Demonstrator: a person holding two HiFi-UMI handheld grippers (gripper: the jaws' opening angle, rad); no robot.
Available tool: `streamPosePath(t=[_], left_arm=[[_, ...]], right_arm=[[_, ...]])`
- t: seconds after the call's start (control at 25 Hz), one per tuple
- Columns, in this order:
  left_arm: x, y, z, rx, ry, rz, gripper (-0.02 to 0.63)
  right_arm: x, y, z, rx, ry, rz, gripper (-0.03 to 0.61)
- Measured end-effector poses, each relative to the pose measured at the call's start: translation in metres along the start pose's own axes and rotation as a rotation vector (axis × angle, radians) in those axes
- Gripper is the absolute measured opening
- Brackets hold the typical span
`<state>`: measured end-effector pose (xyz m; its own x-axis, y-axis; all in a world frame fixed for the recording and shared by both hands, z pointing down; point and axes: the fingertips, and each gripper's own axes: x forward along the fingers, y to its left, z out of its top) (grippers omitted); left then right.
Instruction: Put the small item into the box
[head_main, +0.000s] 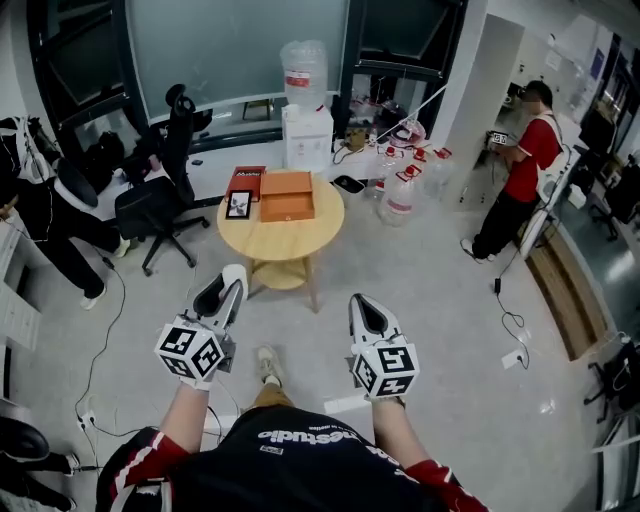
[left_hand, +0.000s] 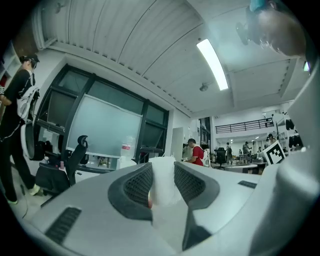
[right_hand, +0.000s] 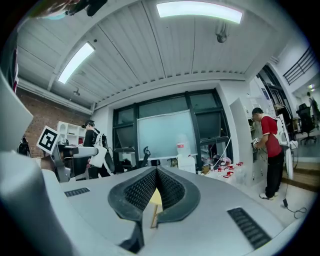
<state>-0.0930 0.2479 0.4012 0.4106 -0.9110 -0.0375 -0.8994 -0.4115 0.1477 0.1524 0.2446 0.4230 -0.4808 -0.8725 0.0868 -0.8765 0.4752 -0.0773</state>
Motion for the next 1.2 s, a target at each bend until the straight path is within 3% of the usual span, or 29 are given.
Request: streamPosePath(t=[1.2], left_arm=[[0.016,0.001,0.001,-0.008,0.002,-0.009,0.147]], right_arm=[[0.003,0.001,0.015,-0.004,-0.029,0.067,0.026]])
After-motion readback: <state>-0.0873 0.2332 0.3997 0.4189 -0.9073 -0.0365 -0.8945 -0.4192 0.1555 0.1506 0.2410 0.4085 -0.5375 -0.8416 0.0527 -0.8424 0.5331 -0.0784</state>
